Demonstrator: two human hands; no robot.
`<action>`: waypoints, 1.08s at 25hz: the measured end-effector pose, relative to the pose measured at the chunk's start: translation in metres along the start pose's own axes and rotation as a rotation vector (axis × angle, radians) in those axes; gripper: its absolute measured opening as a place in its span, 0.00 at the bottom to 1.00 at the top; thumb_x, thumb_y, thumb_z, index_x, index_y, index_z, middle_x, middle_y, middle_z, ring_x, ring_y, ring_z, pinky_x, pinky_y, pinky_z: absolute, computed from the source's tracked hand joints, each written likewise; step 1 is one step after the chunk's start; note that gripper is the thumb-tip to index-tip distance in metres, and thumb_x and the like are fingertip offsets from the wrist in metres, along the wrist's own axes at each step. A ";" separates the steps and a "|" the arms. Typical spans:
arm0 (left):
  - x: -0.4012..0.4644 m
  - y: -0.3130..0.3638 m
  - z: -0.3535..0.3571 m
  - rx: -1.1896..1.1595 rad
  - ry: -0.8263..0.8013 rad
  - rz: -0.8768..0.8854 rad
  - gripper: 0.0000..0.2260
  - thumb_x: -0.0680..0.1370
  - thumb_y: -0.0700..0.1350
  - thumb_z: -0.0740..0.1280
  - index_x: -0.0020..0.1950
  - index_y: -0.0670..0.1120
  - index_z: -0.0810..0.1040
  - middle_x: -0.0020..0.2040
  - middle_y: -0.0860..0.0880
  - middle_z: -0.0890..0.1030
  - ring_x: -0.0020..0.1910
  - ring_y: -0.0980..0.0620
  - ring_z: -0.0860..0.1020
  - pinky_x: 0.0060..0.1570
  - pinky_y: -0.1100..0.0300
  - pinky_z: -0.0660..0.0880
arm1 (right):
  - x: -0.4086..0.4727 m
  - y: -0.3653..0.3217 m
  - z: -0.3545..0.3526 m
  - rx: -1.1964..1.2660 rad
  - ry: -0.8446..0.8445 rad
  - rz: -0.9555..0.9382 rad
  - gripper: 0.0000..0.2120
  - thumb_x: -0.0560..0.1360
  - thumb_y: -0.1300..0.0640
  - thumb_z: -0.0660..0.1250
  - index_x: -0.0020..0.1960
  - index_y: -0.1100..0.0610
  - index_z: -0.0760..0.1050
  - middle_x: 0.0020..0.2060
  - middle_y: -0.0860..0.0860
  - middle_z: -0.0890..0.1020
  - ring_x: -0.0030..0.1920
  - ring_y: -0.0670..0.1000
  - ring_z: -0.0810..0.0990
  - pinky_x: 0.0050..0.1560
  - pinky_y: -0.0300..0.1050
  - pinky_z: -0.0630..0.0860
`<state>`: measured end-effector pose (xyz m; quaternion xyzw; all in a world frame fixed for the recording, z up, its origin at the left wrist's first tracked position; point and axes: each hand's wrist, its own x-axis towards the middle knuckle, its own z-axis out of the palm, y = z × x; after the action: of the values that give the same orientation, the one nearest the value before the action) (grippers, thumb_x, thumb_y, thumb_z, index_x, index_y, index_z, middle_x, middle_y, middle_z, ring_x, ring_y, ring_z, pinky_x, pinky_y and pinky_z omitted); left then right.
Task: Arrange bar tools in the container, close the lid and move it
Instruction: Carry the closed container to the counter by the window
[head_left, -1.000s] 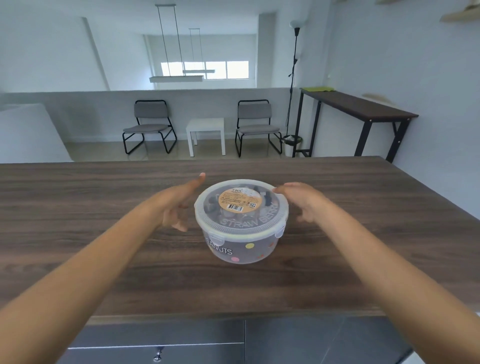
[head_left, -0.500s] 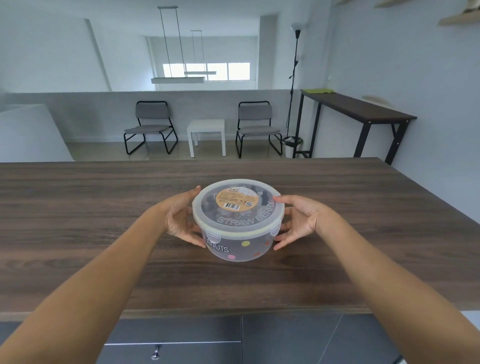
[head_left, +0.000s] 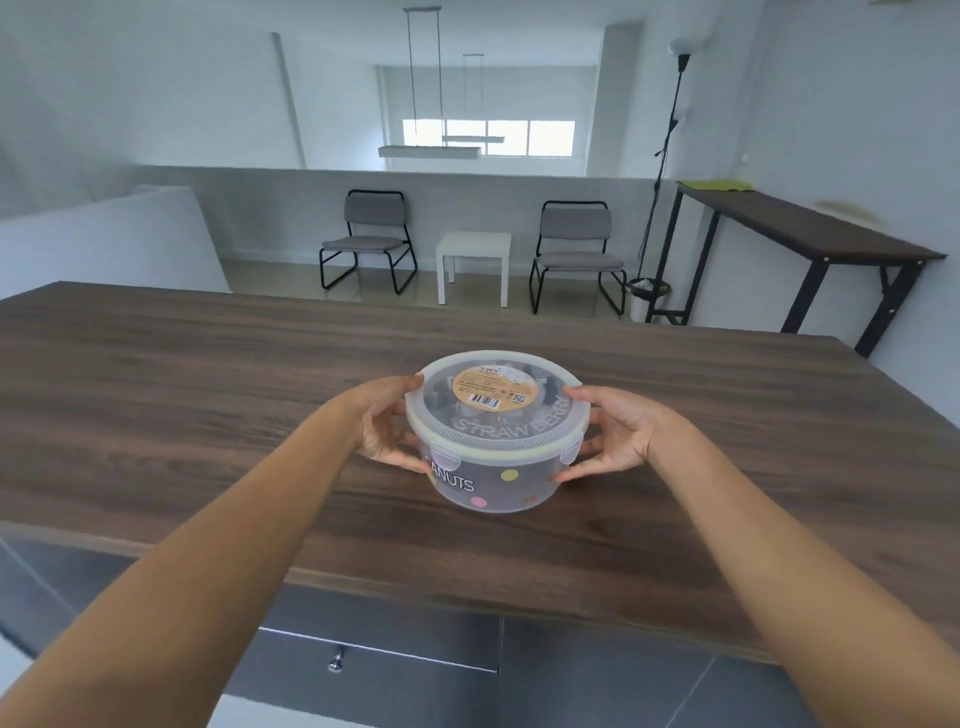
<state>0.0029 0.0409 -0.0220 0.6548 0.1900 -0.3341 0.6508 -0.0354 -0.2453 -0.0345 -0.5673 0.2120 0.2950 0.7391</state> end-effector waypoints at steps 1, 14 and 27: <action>-0.006 -0.002 -0.008 -0.024 0.032 0.011 0.20 0.76 0.58 0.63 0.53 0.40 0.73 0.52 0.38 0.79 0.51 0.36 0.80 0.37 0.33 0.79 | 0.004 -0.003 0.008 -0.024 -0.014 0.008 0.19 0.73 0.51 0.69 0.59 0.58 0.71 0.63 0.66 0.69 0.61 0.69 0.72 0.44 0.73 0.76; -0.194 -0.143 -0.204 -0.456 0.526 0.218 0.16 0.76 0.55 0.65 0.51 0.42 0.78 0.44 0.39 0.85 0.40 0.37 0.85 0.35 0.39 0.81 | 0.031 0.036 0.288 -0.466 -0.460 0.069 0.16 0.74 0.50 0.67 0.60 0.56 0.74 0.64 0.61 0.72 0.59 0.66 0.74 0.42 0.71 0.78; -0.558 -0.458 -0.271 -0.922 1.121 0.224 0.20 0.74 0.57 0.67 0.53 0.41 0.75 0.57 0.38 0.75 0.55 0.36 0.76 0.44 0.34 0.79 | -0.157 0.313 0.602 -0.891 -1.072 0.272 0.11 0.74 0.48 0.67 0.49 0.56 0.76 0.65 0.60 0.69 0.60 0.67 0.72 0.42 0.70 0.77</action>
<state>-0.6518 0.4473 0.0084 0.4024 0.5477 0.2333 0.6955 -0.3757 0.3616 0.0046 -0.5609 -0.2527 0.6818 0.3958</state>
